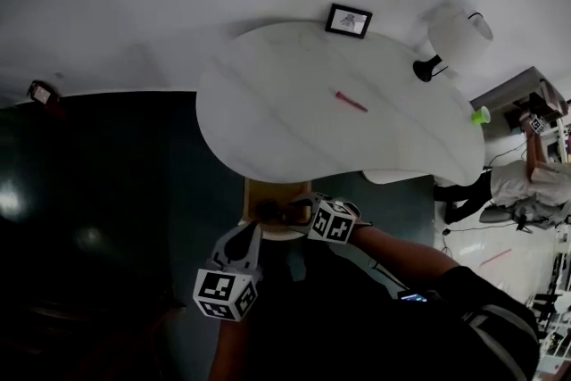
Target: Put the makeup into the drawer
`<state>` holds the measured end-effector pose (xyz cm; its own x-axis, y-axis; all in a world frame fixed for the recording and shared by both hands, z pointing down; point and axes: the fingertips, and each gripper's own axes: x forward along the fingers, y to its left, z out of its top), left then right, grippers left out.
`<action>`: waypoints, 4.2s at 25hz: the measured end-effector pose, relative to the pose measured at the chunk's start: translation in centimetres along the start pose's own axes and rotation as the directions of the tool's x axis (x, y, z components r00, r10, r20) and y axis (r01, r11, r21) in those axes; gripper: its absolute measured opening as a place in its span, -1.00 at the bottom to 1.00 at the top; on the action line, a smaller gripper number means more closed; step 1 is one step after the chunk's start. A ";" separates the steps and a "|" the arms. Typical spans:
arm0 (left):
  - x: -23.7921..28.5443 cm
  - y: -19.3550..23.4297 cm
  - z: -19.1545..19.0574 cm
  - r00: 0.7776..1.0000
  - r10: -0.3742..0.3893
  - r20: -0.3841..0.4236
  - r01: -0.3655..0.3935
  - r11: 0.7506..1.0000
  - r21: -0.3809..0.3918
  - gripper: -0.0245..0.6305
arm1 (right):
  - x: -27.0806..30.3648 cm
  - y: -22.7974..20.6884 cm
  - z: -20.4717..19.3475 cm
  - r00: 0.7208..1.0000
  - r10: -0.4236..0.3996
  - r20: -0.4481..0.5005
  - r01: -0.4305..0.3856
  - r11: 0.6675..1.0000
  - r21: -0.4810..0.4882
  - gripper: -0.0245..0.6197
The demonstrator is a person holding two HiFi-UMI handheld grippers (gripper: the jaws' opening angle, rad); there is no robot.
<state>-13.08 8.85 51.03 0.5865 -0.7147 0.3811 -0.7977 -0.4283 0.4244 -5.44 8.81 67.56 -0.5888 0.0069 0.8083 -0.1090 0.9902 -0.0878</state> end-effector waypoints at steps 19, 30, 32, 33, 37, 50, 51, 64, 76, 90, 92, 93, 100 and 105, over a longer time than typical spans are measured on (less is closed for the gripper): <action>-3.9 -2.8 8.0 0.996 -0.074 0.048 0.069 0.992 0.106 -0.89 | -16.4 -3.5 8.0 0.904 -0.323 0.279 0.274 0.941 0.200 -0.87; 0.9 -2.7 10.4 0.997 0.007 0.083 -0.013 0.998 0.067 -0.89 | -19.7 -10.6 7.5 0.903 -0.280 0.327 0.250 0.959 0.131 -0.87; 2.7 -3.5 11.5 0.994 0.019 0.104 -0.028 0.996 0.080 -0.89 | -20.7 -13.0 6.5 0.903 -0.290 0.317 0.269 0.957 0.111 -0.87; 3.7 -3.9 11.9 0.993 0.026 0.111 -0.036 0.996 0.087 -0.89 | -21.3 -14.3 5.9 0.901 -0.297 0.316 0.276 0.955 0.110 -0.87; 7.6 -5.2 13.4 0.991 0.054 0.120 -0.064 0.995 0.082 -0.89 | -23.3 -19.3 3.7 0.899 -0.306 0.312 0.281 0.952 0.124 -0.87; 14.6 -7.9 13.2 0.980 0.153 0.125 -0.156 0.988 0.011 -0.89 | -24.4 -28.1 -3.9 0.948 -0.254 0.192 0.242 0.967 0.081 -0.86; 14.8 -7.9 12.9 0.980 0.161 0.117 -0.163 0.987 0.004 -0.89 | -24.2 -28.5 -4.2 0.951 -0.249 0.184 0.238 0.968 0.077 -0.85; 16.0 -6.8 11.8 0.973 0.221 0.064 -0.218 0.975 -0.042 -0.89 | -19.5 -31.6 -8.5 0.984 -0.178 0.023 0.175 0.980 0.095 -0.42; 15.6 -6.4 11.2 0.960 0.276 0.052 -0.273 0.960 -0.067 -0.89 | -16.9 -33.4 -13.0 0.982 -0.132 -0.132 0.151 0.978 0.145 -0.41; 12.0 -6.3 10.0 0.949 0.309 0.061 -0.304 0.949 -0.082 -0.89 | -16.2 -32.9 -12.7 0.985 -0.105 -0.138 0.127 0.979 0.157 -0.77; 11.7 -6.2 9.9 0.950 0.306 0.059 -0.300 0.950 -0.082 -0.89 | -16.1 -32.6 -12.5 0.982 -0.117 -0.149 0.139 0.980 0.145 -0.78; 11.5 -6.1 9.8 0.951 0.304 0.059 -0.299 0.951 -0.082 -0.89 | -16.2 -32.5 -12.3 0.981 -0.126 -0.149 0.148 0.979 0.144 -0.78; 9.0 -4.8 9.3 0.949 0.309 0.067 -0.303 0.949 -0.087 -0.89 | -16.5 -30.7 -7.9 0.980 -0.171 -0.097 0.180 0.980 0.089 -0.78; 7.6 -4.1 9.0 0.951 0.301 0.073 -0.294 0.952 -0.091 -0.89 | -15.7 -27.8 -4.6 0.987 -0.149 -0.056 0.152 0.987 0.046 -0.78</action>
<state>-6.61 0.19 44.76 0.3077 -0.8489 0.4298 -0.9186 -0.1473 0.3668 10.48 -18.16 59.98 -0.5202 -0.1329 0.8436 -0.2337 0.9723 0.0090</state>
